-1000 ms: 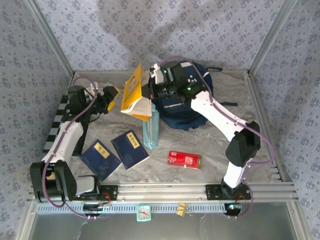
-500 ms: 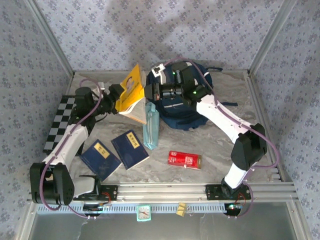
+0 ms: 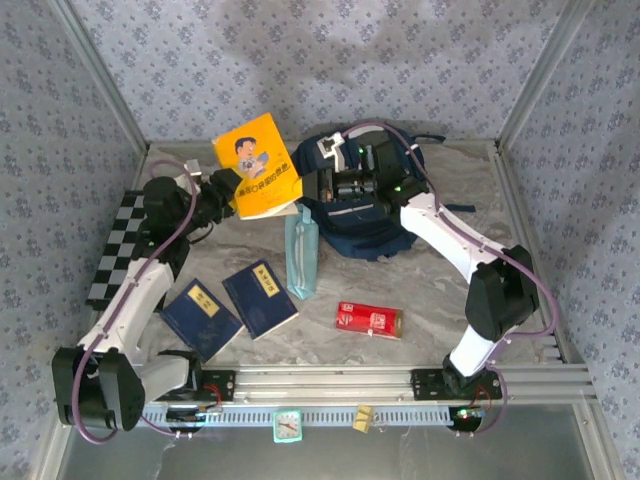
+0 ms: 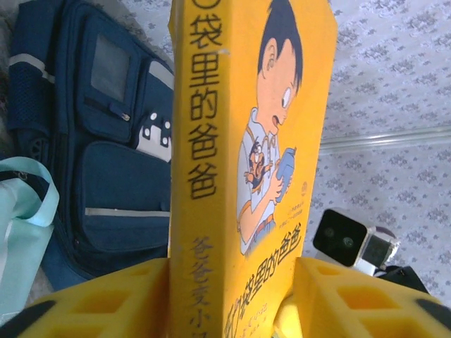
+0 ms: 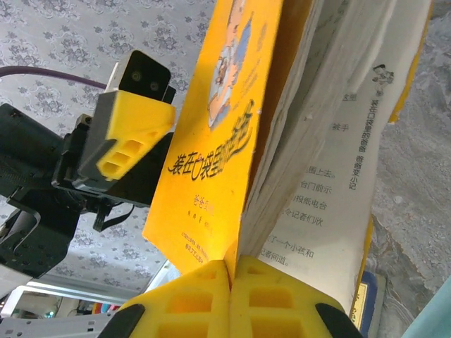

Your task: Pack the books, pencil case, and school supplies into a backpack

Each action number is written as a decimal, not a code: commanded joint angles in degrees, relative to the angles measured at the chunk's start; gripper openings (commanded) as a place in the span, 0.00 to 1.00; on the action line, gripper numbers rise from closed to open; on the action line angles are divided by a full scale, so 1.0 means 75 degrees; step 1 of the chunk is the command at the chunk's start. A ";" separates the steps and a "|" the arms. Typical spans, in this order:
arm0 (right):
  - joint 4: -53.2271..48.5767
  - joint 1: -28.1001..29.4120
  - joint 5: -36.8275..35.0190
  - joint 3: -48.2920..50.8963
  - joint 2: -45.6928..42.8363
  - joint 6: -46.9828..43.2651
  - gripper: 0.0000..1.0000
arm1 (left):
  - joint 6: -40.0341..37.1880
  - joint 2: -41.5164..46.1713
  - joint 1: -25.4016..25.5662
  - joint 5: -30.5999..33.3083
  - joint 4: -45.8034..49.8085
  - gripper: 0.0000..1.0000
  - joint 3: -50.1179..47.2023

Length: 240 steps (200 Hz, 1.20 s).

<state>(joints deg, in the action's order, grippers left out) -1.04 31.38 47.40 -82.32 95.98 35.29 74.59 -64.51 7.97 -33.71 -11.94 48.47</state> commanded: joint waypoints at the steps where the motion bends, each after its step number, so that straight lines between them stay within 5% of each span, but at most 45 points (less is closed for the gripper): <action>1: -0.0057 0.0232 0.0237 -0.0209 -0.0133 -0.0290 0.00 | -0.0090 0.0054 0.0203 -0.0046 -0.0568 0.37 0.0179; 43: -0.0600 0.0230 -0.0003 -0.0239 -0.0060 -0.0456 0.04 | -0.0154 -0.0221 0.0274 0.0073 -0.0488 0.13 0.0352; 77: -0.1171 0.0125 -0.0514 0.0029 -0.0361 -0.0381 0.50 | -0.0064 -0.0473 0.0274 0.0030 -0.0654 0.00 0.0553; 114: -0.1711 -0.0363 -0.0902 0.0426 -0.0590 0.0740 0.86 | 0.0247 -0.0672 0.0303 -0.0063 -0.1143 0.00 0.0733; 134: -0.1437 -0.0508 -0.0634 0.0607 -0.0461 0.1465 0.97 | 0.0344 -0.0759 0.0453 0.0011 -0.1406 0.00 0.0782; 182: 0.1484 -0.0517 0.0324 0.0759 0.0093 0.3493 1.00 | 0.0419 -0.1033 0.0920 0.0288 -0.1792 0.00 0.0988; 205: 0.3444 -0.0537 0.0553 0.0869 0.0287 0.4725 0.96 | 0.0427 -0.1143 0.1000 0.0317 -0.1896 0.00 0.0993; 240: 0.4406 -0.0615 0.0578 0.0984 0.0264 0.5495 0.83 | 0.0083 -0.1069 0.1023 0.0478 -0.1586 0.00 0.0850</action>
<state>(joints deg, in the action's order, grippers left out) 20.62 27.22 49.12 -75.88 98.59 69.17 77.54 -73.54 15.51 -31.29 -19.66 52.84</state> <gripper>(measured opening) 0.873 0.148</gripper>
